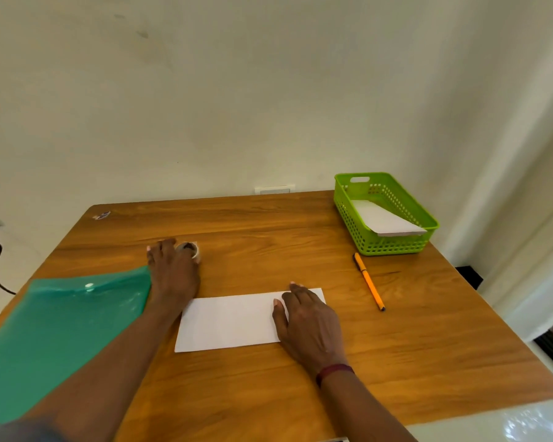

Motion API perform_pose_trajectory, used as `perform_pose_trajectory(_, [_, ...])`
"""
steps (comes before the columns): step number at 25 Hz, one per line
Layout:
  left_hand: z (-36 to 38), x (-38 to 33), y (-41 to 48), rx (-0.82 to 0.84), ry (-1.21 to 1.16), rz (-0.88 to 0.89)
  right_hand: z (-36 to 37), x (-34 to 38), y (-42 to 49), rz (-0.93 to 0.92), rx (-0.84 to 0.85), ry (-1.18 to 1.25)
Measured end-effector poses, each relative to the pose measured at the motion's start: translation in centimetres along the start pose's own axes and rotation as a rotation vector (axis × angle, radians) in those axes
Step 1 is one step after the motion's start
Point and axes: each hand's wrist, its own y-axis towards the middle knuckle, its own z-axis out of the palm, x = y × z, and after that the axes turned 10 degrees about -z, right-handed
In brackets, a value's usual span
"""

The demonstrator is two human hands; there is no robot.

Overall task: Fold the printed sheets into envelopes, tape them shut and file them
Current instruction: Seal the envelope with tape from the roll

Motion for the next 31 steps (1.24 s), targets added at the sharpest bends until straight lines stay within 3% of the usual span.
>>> perform_pose_trajectory(4, [-1.1,-2.9,-3.5,0.096,-0.373,0.039,0.0,0.0,-0.1,-0.023,-0.004,-0.008])
perform_pose_trajectory(10, [-1.3,-4.9,-9.2,0.332,-0.920,-0.302,0.0,0.2,-0.3,-0.061,-0.074,-0.036])
perform_pose_trajectory(19, [-1.6,-4.3,-13.0,0.536,-1.229,-0.195,-1.1,0.2,-0.4,-0.095,-0.154,0.112])
perform_pose_trajectory(31, [-2.2,-3.9,-13.4,0.610,-1.142,-0.059,-0.7,-0.6,-1.0,-0.117,-0.246,0.288])
